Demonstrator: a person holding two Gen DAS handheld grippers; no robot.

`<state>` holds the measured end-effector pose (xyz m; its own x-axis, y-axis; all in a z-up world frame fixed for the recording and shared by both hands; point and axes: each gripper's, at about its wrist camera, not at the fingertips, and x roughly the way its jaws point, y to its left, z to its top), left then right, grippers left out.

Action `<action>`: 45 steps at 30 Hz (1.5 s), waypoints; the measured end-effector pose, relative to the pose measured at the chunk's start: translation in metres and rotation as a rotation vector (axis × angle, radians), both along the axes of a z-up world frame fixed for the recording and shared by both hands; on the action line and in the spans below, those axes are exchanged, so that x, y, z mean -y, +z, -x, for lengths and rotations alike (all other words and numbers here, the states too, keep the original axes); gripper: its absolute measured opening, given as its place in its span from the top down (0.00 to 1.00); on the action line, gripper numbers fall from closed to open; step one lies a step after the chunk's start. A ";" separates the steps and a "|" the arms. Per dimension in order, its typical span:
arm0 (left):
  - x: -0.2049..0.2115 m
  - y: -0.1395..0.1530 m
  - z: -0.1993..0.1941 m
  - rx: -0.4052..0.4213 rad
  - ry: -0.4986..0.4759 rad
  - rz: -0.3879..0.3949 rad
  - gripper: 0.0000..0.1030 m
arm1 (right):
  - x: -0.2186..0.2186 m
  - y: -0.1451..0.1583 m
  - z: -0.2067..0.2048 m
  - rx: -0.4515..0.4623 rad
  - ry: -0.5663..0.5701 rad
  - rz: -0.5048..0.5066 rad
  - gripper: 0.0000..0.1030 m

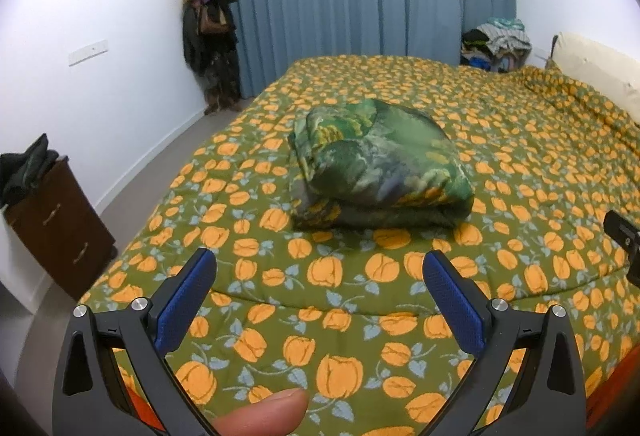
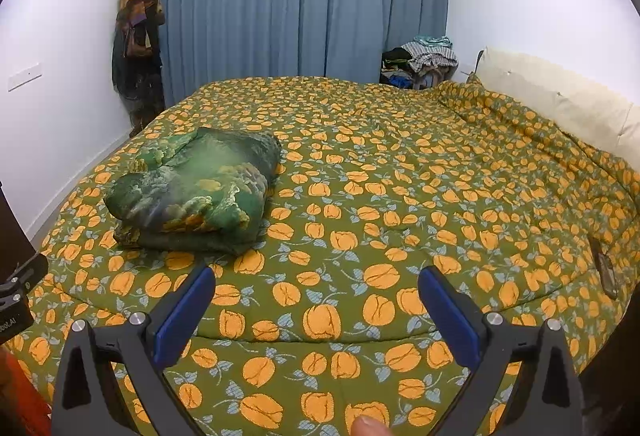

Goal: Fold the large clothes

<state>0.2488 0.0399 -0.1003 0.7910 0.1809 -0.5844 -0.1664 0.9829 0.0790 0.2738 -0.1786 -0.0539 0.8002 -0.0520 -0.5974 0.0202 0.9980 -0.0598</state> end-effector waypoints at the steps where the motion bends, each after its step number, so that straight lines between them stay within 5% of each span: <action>1: 0.001 0.000 0.000 -0.009 -0.003 -0.001 0.00 | 0.000 0.000 0.000 -0.004 0.001 0.001 0.00; 14: 0.016 0.007 0.008 -0.021 -0.078 -0.012 0.00 | -0.003 0.005 0.008 -0.020 0.041 -0.016 0.00; 25: 0.019 0.014 0.012 -0.022 -0.044 -0.026 0.00 | -0.011 0.015 0.018 0.019 0.053 0.009 0.00; 36: 0.025 0.027 0.017 -0.074 -0.060 -0.051 0.00 | -0.009 0.027 0.026 -0.060 0.075 -0.044 0.00; 45: 0.034 0.041 0.021 -0.098 -0.099 0.001 0.00 | -0.007 0.043 0.035 -0.072 0.066 -0.046 0.00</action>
